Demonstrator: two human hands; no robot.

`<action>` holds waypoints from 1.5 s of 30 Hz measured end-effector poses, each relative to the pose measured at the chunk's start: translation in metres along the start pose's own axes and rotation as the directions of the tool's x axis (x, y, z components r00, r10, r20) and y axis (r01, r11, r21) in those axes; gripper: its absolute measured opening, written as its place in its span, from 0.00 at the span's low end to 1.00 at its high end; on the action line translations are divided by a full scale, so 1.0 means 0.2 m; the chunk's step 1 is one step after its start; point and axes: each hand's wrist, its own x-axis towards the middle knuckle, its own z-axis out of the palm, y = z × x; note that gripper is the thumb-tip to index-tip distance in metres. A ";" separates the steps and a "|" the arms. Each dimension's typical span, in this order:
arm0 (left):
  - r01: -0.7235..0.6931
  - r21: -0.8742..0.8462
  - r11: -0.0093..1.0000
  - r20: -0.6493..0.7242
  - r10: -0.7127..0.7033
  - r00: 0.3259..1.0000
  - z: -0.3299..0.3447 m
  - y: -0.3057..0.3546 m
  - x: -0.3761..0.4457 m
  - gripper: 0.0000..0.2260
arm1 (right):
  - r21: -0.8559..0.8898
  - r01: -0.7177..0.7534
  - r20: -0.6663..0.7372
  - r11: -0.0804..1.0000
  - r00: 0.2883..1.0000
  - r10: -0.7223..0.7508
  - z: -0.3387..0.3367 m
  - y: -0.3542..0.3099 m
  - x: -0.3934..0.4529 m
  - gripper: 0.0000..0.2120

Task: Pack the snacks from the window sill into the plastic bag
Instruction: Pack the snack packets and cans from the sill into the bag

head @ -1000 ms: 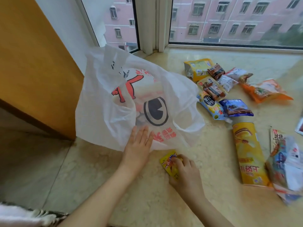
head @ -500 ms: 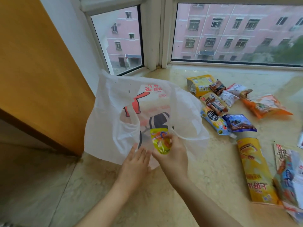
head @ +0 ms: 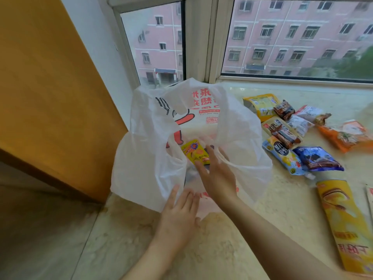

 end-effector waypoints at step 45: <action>0.478 -0.578 0.661 0.554 -0.112 0.825 -0.13 1.86 0.96 0.43 | -0.777 -0.003 0.160 0.630 0.966 0.202 -1.63 1.64 -0.87 0.42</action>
